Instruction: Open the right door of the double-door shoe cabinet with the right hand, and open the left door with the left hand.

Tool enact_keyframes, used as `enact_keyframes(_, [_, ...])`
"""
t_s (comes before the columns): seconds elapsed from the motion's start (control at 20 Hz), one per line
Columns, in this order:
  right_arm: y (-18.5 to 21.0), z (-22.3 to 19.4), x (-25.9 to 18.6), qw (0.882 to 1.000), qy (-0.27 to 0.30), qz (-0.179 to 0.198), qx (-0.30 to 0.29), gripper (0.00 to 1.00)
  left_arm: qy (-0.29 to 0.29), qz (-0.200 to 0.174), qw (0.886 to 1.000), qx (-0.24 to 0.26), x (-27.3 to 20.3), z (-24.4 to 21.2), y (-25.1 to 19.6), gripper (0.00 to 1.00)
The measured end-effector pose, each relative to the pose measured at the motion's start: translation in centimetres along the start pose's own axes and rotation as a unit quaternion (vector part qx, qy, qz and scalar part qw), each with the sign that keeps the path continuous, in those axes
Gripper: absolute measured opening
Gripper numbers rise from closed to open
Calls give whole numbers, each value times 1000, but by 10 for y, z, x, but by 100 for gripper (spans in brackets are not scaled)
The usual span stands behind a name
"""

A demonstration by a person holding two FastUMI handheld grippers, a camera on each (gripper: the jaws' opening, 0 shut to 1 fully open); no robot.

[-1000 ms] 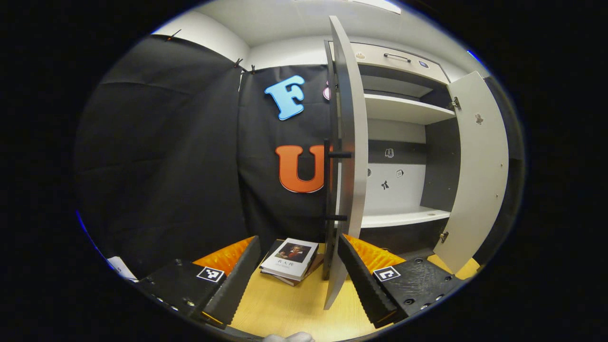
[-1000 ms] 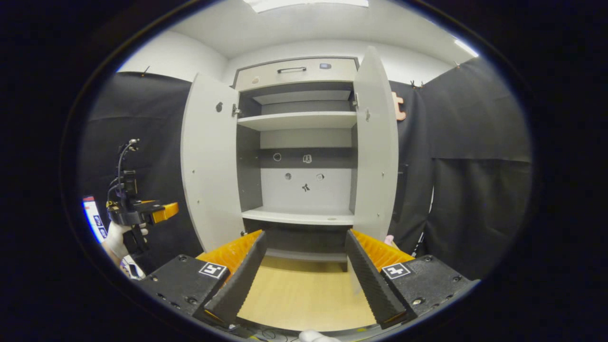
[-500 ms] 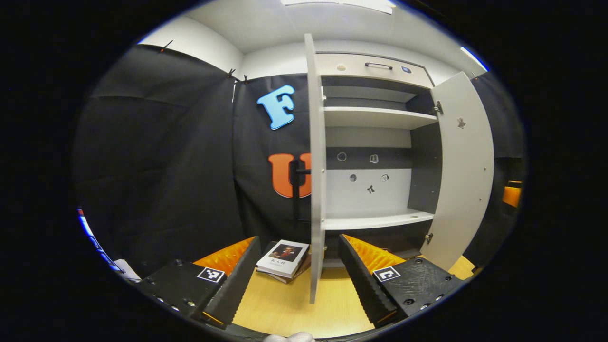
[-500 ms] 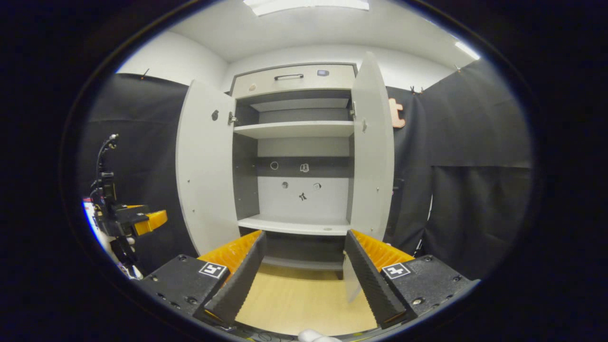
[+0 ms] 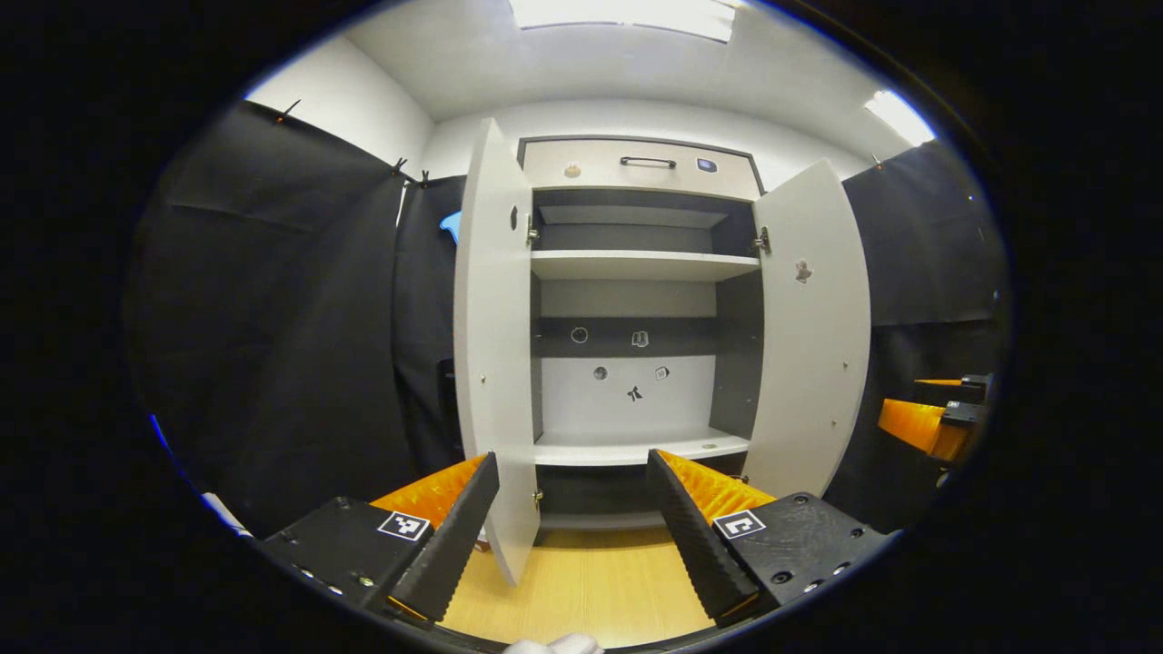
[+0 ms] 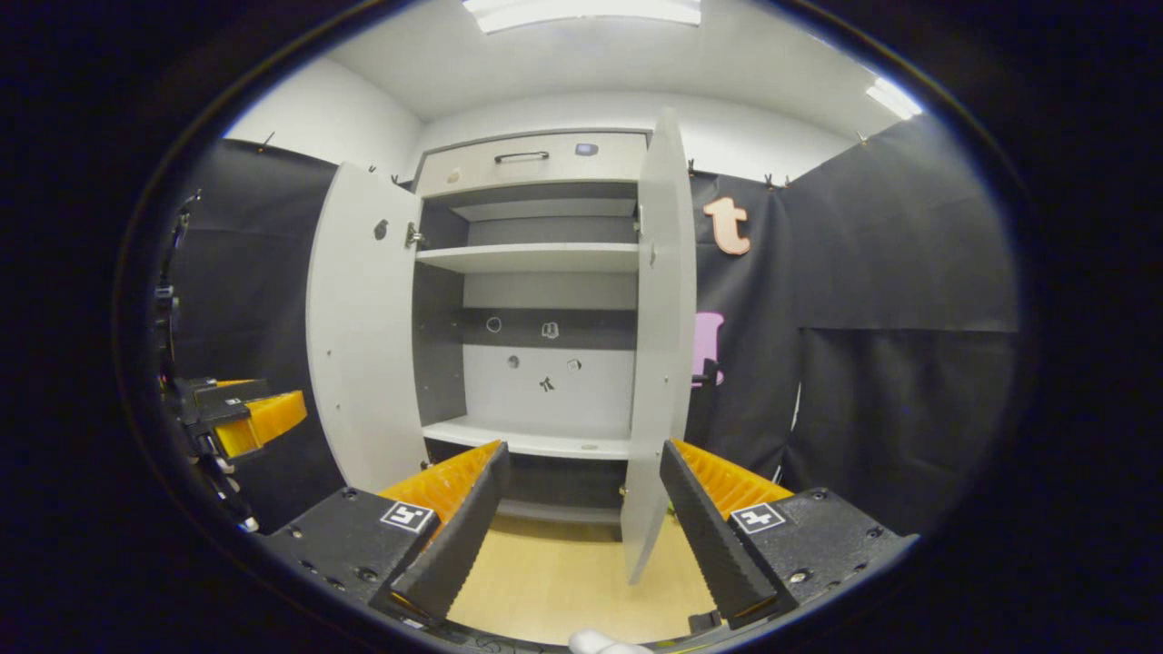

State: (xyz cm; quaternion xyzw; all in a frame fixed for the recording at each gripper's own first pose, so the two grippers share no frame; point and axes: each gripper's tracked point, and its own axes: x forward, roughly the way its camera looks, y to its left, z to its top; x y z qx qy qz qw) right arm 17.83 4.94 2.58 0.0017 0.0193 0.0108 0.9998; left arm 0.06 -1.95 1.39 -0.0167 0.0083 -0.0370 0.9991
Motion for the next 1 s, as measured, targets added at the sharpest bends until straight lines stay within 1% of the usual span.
enact_keyframes(0.15, [-10,-5,-4,1000,1,-9,4,100,5,-5,1000,5,-5,-4,-14,96])
enact_keyframes(0.4, [-20,-11,-8,1000,5,-20,10,100,7,-3,1000,16,-12,-4,-17,96])
enact_keyframes(0.45, [-20,-12,-8,1000,6,-20,11,100,6,-2,1000,18,-11,-3,-17,100])
enact_keyframes(0.5, [-20,-12,-9,1000,5,-23,12,100,5,-1,1000,21,-12,-3,-16,96])
enact_keyframes(0.6, [-20,-12,-10,1000,4,-26,11,100,4,-2,1000,20,-13,-3,-15,96])
enact_keyframes(0.65, [-19,-12,-11,1000,4,-26,11,100,3,-3,1000,19,-14,-4,-14,100])
enact_keyframes(0.7, [-18,-12,-12,1000,3,-27,11,100,5,-3,1000,18,-15,-4,-14,96])
enact_keyframes(1.0, [-10,-14,-15,999,2,-31,11,100,7,-6,1000,21,-19,-7,-5,96])
